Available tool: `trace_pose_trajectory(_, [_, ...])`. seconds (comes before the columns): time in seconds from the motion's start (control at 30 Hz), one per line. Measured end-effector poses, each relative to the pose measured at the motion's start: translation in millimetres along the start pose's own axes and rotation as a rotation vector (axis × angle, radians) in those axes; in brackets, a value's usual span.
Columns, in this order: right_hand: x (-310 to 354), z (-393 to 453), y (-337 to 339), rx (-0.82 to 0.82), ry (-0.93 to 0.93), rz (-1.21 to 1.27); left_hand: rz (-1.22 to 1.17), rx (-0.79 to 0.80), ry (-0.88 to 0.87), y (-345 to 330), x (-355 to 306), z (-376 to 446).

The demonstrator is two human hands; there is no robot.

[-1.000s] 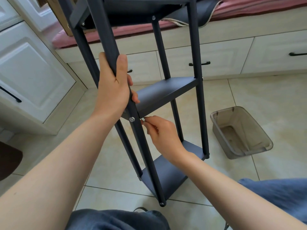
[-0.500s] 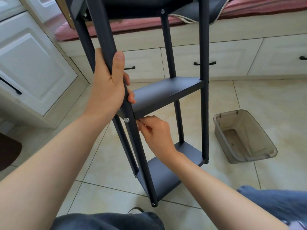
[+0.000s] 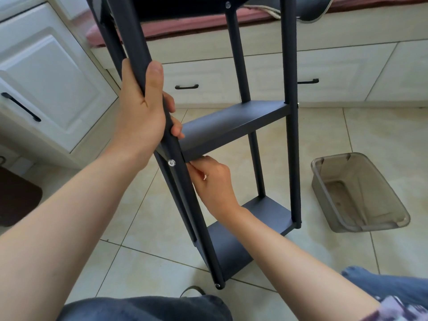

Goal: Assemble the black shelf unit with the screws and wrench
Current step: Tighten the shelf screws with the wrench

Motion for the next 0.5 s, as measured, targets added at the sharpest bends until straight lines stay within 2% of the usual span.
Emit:
trace_pose_trajectory(0.37, [5.4, 4.8, 33.9, 0.259, -0.055, -0.050, -0.060, 0.006, 0.015, 0.7, -1.4, -4.3])
trace_pose_trajectory(0.5, [5.7, 10.7, 39.9, 0.302, -0.183, -0.004, -0.076, 0.012, 0.010, -1.3, -2.6, -4.8])
Point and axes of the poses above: each hand's wrist, its own z-axis towards the middle knuckle, its own y-axis out of the back of the hand, x = y × z, the point moved 7 cm from there along z, towards the middle knuckle, and after that the axes turned 13 degrees about -x, right-handed, at the moved point
